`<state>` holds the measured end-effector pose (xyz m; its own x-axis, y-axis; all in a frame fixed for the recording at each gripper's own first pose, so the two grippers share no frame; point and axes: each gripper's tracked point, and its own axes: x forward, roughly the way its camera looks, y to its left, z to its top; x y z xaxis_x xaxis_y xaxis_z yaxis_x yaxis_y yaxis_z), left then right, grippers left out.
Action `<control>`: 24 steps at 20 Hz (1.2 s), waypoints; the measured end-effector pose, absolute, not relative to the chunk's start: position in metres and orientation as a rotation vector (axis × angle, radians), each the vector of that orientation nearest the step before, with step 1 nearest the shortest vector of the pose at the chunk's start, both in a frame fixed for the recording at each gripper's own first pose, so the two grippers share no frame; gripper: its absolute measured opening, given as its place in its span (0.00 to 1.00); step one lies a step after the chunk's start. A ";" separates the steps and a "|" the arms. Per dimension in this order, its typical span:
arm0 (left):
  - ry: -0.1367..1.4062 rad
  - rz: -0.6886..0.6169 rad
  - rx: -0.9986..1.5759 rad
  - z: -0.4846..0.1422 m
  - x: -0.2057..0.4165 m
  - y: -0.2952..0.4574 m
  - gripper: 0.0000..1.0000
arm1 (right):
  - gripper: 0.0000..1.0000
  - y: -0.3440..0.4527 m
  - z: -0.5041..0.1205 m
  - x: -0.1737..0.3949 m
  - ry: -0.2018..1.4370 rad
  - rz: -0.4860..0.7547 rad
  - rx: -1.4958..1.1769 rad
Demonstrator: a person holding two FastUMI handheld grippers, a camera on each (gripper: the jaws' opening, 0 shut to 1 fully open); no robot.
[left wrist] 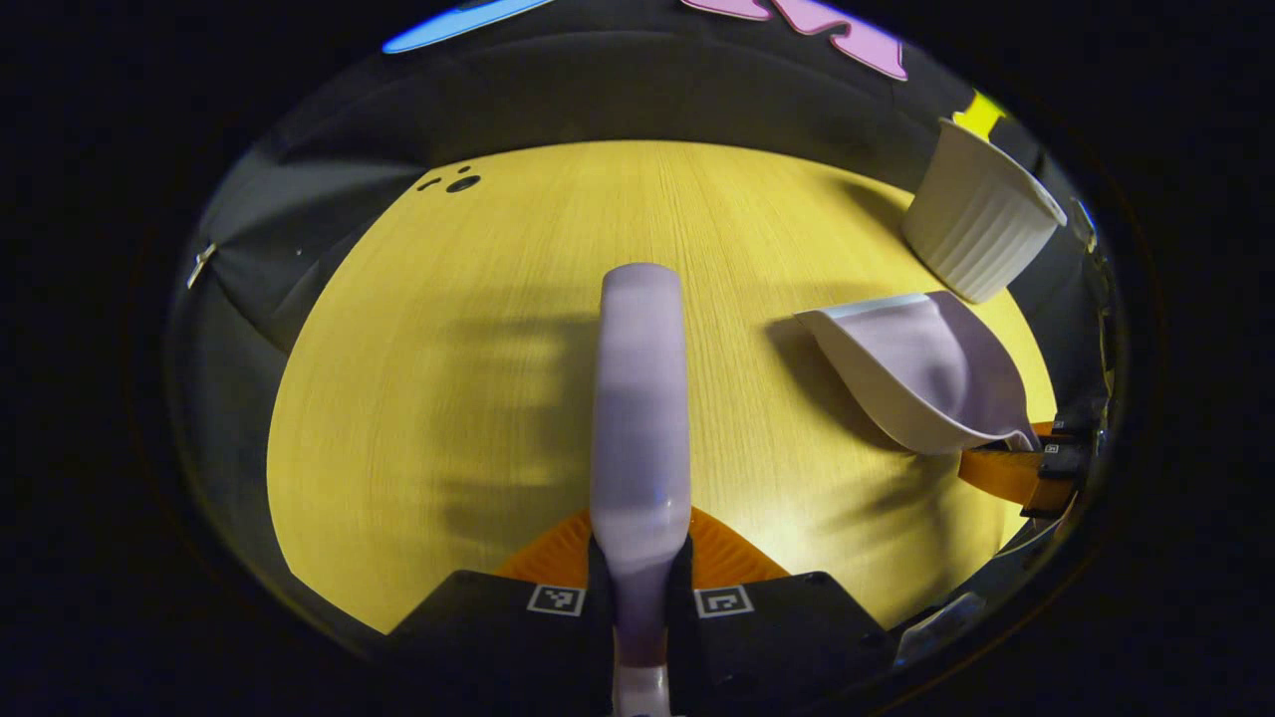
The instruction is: Pick up the small broom and dustpan from the desktop, sweep the trash into the dustpan with the broom, and then empty the trash into the garbage bin.
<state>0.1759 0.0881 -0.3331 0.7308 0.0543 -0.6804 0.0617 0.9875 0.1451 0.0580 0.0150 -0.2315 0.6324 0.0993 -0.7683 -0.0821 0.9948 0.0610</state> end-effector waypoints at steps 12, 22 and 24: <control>0.759 0.024 0.206 -0.323 0.169 0.088 0.59 | 0.58 0.037 -0.241 0.051 0.891 0.118 0.053; 0.336 -0.018 0.106 -0.195 0.105 0.063 0.96 | 0.99 0.019 -0.125 0.036 0.522 0.041 0.032; 0.222 -0.018 0.107 -0.164 0.079 0.059 0.97 | 1.00 0.023 -0.096 0.025 0.439 0.052 0.028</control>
